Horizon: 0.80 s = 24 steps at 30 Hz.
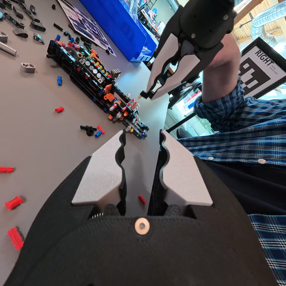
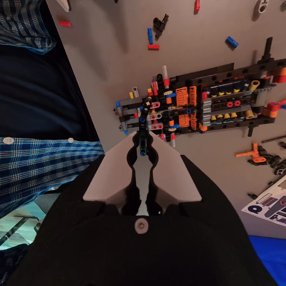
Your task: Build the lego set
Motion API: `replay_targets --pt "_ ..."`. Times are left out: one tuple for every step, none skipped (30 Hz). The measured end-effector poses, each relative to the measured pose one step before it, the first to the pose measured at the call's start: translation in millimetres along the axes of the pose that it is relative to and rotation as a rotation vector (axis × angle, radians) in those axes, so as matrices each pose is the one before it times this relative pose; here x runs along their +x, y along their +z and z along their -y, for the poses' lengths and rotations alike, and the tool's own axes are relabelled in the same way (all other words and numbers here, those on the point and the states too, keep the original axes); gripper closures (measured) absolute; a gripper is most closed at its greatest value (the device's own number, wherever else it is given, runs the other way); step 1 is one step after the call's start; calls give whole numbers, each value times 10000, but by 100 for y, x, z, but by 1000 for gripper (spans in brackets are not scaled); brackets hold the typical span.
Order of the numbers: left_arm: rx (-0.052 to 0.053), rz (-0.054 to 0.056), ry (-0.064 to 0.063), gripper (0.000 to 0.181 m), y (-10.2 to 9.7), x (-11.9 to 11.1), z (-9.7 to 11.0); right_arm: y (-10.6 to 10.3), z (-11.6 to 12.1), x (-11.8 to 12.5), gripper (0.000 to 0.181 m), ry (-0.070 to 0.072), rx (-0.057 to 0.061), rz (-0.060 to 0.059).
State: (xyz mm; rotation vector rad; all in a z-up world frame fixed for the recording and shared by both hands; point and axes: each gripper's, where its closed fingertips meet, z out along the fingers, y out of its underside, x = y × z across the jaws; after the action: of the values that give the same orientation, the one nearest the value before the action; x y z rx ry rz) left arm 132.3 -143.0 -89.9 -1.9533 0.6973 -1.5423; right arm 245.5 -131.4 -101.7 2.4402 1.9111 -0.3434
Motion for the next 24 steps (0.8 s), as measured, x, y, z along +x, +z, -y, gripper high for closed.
replay_targets --pt "-3 3 -9 138 26 -28 -24 245 15 -264 176 -55 -36 41" --pt "-17 3 -10 138 37 -30 -35 317 -27 -307 176 -60 -79 47" --pt "-6 -4 -6 138 32 -12 -21 397 -11 -322 176 -66 -89 54" --pt "1 -10 -3 138 30 22 3 441 -5 -364 176 -69 -95 70" --pt "-7 -13 5 138 24 21 -8 448 -78 -300 176 -83 -141 35" --pt "-14 0 9 138 18 6 -25 388 -112 -150 176 -70 -173 -59" --pt "-7 6 3 138 6 -9 -24 306 -21 -13 176 -40 -119 -124" --pt "2 -4 -8 138 8 -16 -11 260 91 -115 176 -29 -53 -29" --pt "1 -13 -16 138 -12 -2 -14 205 147 -159 176 -40 -23 26" --pt "3 -9 -12 138 -11 -11 4 153 129 33 176 -13 -38 -85" --pt "1 -1 -3 138 -17 -7 -7 139 -2 177 176 -11 -128 -161" --pt "-5 4 3 139 -13 -10 -8 159 -4 100 176 -36 -129 -107" --pt "-2 0 6 139 -21 -8 -4 182 112 -57 176 -22 -44 16" --pt "-4 1 3 139 -27 13 -1 182 120 -63 176 0 -22 33" --pt "-6 6 12 139 -19 2 -2 197 6 62 176 -26 -92 -63" --pt "-4 16 17 139 -18 -9 -6 190 -52 104 176 -40 -113 -90" --pt "0 11 9 139 -14 -10 13 159 38 -32 176 -27 -43 -7" --pt "-5 -4 2 139 -4 11 -14 137 88 -117 176 -24 -1 56" --pt "-24 4 11 139 19 8 -31 130 11 -53 176 -30 -42 11" --pt "-33 35 30 139 30 -23 -63 119 -54 31 176 -22 -69 -42" --pt "-46 51 48 139 55 -36 -65 86 -16 -14 176 -12 -29 -12" --pt "-71 46 63 139 91 -5 -101 73 9 -47 176 -2 1 27" --pt "-103 41 91 139 157 31 -121 73 -48 -3 176 -6 -26 1" --pt "-137 79 128 140 185 15 -120 7 5 -1 176 -5 5 -11"
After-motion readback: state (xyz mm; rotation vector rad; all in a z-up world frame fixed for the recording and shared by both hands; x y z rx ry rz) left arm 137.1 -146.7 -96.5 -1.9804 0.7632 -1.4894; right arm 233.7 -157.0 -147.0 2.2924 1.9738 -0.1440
